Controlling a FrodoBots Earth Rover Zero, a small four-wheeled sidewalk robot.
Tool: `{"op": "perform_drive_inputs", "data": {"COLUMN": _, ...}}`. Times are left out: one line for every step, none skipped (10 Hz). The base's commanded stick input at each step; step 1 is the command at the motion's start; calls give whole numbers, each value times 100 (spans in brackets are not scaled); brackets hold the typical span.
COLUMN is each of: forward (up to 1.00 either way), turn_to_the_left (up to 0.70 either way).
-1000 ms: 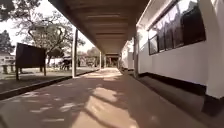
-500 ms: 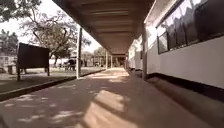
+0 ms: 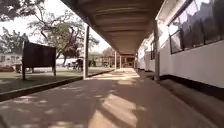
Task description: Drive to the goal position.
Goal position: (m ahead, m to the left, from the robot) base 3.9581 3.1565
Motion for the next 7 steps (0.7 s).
{"op": "perform_drive_inputs", "data": {"forward": 70, "turn_to_the_left": -27}}
{"op": "perform_drive_inputs", "data": {"forward": 70, "turn_to_the_left": -35}}
{"op": "perform_drive_inputs", "data": {"forward": 70, "turn_to_the_left": -24}}
{"op": "perform_drive_inputs", "data": {"forward": 70, "turn_to_the_left": -8}}
{"op": "perform_drive_inputs", "data": {"forward": 70, "turn_to_the_left": 0}}
{"op": "perform_drive_inputs", "data": {"forward": 70, "turn_to_the_left": 0}}
{"op": "perform_drive_inputs", "data": {"forward": 70, "turn_to_the_left": 0}}
